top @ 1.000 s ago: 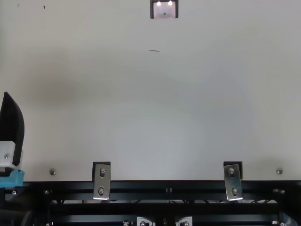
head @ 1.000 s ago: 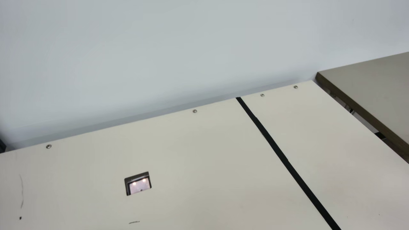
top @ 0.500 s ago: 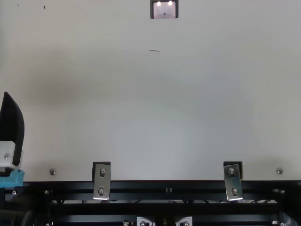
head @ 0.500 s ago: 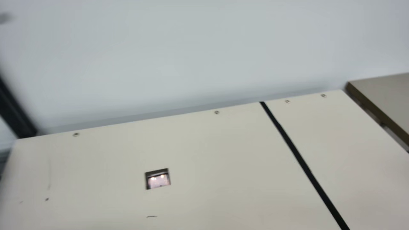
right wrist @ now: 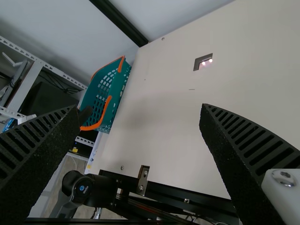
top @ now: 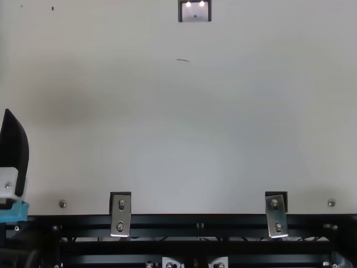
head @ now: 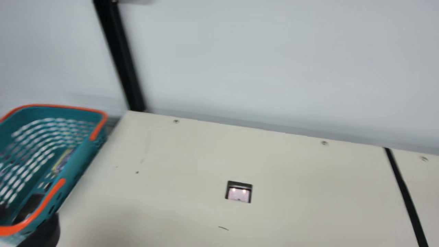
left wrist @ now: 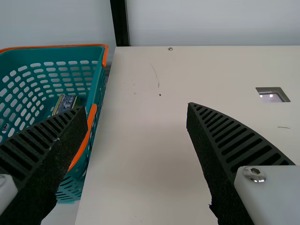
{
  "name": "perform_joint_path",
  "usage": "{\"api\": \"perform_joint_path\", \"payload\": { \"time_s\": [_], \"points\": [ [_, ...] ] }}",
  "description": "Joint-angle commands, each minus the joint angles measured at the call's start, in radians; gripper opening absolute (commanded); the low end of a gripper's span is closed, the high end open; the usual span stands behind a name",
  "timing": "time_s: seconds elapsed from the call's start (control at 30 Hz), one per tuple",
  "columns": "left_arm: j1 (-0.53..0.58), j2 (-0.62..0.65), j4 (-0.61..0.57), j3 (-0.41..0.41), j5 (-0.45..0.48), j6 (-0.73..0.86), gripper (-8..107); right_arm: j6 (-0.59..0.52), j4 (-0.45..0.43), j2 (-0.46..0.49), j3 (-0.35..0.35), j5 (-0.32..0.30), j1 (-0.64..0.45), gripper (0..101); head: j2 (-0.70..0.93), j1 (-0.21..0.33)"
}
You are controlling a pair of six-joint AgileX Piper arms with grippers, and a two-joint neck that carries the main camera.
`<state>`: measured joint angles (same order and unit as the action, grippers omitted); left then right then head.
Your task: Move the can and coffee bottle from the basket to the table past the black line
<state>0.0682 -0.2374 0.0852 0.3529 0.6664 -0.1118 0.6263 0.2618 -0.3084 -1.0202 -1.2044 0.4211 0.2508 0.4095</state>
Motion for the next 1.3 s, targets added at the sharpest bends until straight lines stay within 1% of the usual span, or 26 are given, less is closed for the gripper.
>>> {"api": "perform_joint_path", "payload": {
  "time_s": [0.0,0.23,0.53,1.27],
  "points": [
    [0.000,0.000,0.000,0.000,0.000,0.000,90,0.000,0.000,0.000,0.000,0.000,0.000,101,0.064,0.026],
    [0.000,0.000,0.000,0.000,0.000,0.000,90,0.000,0.000,0.000,0.000,0.000,0.000,101,0.233,0.027],
    [0.000,0.000,0.000,0.000,0.000,0.000,90,0.000,0.000,0.000,0.000,0.000,0.000,101,0.363,0.027],
    [0.000,0.000,0.000,0.000,0.000,0.000,90,0.000,0.000,0.000,0.000,0.000,0.000,101,0.363,0.027]
  ]
}}
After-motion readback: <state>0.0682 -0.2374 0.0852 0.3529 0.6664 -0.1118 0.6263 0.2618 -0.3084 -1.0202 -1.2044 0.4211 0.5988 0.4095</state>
